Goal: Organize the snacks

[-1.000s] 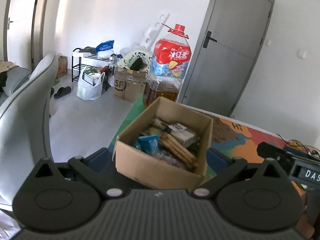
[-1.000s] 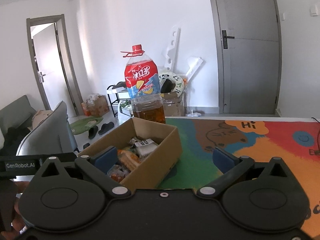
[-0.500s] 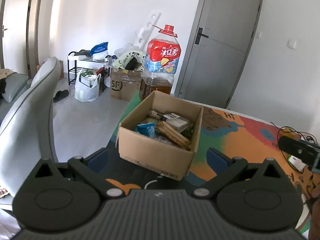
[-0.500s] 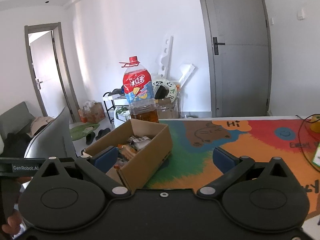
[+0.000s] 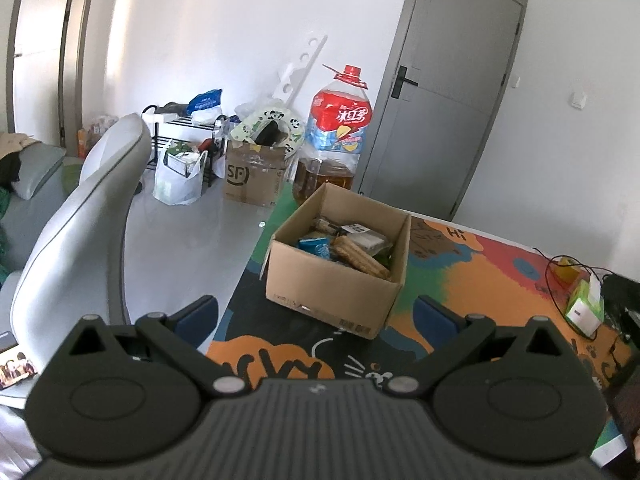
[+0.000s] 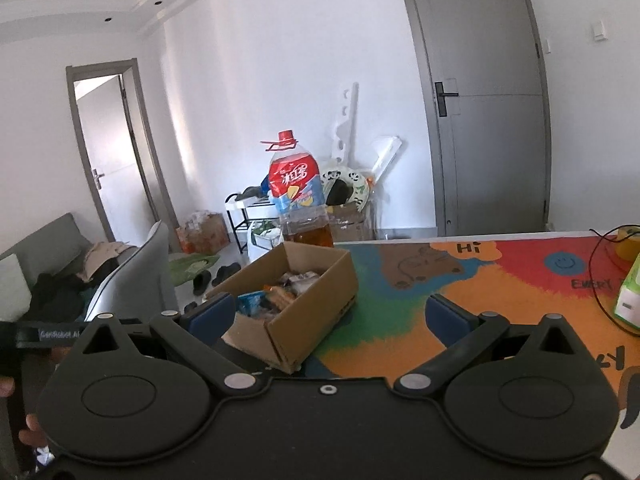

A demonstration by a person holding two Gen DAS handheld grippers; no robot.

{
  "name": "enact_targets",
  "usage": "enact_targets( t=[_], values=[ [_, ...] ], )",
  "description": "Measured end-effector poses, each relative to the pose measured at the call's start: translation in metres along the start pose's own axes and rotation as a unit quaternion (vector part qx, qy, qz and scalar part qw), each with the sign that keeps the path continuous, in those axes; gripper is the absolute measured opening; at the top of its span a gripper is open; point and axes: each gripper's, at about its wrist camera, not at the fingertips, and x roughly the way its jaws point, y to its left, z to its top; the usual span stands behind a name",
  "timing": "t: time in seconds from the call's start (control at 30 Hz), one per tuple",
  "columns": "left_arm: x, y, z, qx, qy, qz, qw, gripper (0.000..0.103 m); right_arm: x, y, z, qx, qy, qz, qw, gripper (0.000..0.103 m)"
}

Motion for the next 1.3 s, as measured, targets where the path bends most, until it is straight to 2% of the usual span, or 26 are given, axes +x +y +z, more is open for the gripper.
enact_targets(
  t=[0.33, 1.3],
  values=[
    [-0.017, -0.011, 0.001, 0.029, -0.017, -0.015, 0.9993, 0.103, -0.016, 0.004, -0.004, -0.009, 0.016, 0.011, 1.000, 0.103],
    [-0.014, -0.019, -0.003, 0.053, -0.007, -0.023, 0.9983, 0.103, -0.014, 0.009, -0.010, -0.023, 0.033, 0.015, 0.999, 0.103]
  ],
)
